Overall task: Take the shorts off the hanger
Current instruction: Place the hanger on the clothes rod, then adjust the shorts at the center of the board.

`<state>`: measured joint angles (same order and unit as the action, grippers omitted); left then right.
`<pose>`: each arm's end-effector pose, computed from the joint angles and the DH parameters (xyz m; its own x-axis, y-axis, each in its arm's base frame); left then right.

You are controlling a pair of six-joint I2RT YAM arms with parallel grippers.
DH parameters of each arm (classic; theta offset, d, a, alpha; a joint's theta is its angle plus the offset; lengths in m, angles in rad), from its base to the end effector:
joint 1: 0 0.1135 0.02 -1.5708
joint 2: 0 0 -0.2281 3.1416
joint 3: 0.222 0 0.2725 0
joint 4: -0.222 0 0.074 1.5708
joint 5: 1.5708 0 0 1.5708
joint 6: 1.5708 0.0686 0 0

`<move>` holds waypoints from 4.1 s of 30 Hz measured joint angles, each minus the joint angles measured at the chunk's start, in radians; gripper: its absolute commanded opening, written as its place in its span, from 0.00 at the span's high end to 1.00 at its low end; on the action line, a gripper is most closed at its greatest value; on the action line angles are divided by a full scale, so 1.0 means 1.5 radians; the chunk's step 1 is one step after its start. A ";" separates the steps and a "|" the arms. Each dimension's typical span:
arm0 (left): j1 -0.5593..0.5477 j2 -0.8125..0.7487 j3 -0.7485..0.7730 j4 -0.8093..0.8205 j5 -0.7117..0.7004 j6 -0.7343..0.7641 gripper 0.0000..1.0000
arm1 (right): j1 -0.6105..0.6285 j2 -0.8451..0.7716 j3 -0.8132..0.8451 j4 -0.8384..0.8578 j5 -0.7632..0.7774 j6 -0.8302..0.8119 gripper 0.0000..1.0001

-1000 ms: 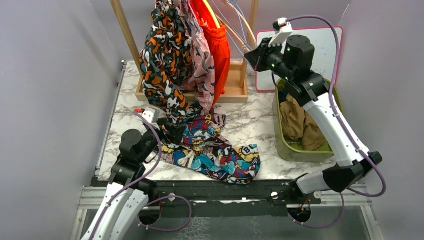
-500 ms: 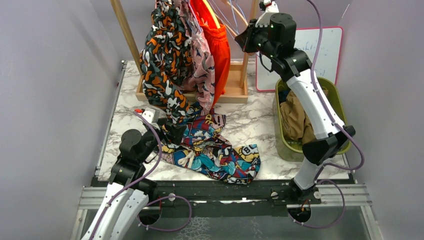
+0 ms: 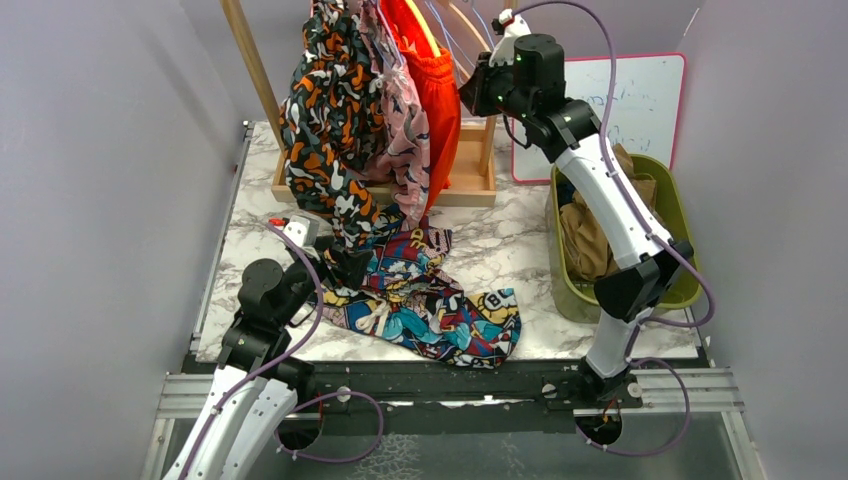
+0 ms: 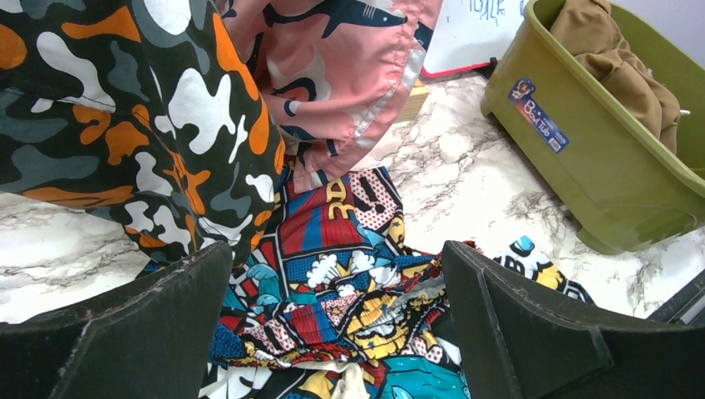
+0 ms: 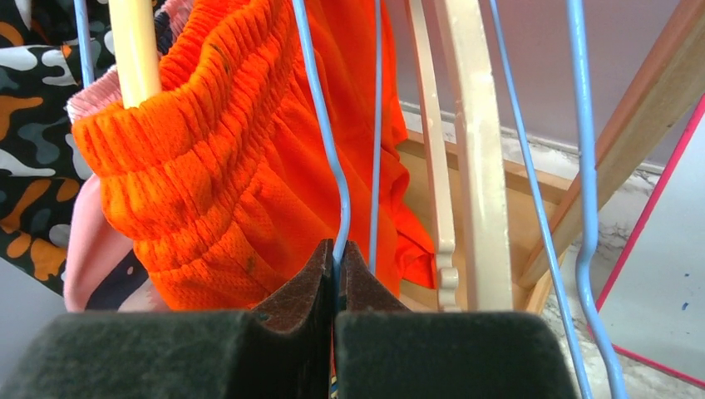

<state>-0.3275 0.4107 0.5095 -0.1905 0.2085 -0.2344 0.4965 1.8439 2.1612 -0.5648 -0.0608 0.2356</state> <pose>0.1943 -0.0810 0.2776 -0.2028 -0.1711 -0.9642 0.4758 0.8434 -0.2497 0.3967 0.2197 0.4382 -0.3325 0.0848 -0.9393 -0.4624 0.8533 0.2408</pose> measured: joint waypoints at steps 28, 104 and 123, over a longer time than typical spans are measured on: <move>0.000 -0.006 0.000 0.000 -0.001 0.001 0.01 | 0.003 -0.564 -0.837 0.341 -0.244 0.004 0.26; 0.000 -0.043 0.001 -0.139 -0.384 -0.054 0.01 | 0.340 -0.536 -0.955 0.561 0.002 -0.222 0.99; 0.000 -0.041 0.001 -0.139 -0.379 -0.053 0.01 | 0.340 -0.426 -0.990 0.139 -0.095 0.108 0.00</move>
<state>-0.3271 0.3489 0.5102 -0.3985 -0.3599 -0.3145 1.0069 1.2045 0.6765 -0.3565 -0.2028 0.3977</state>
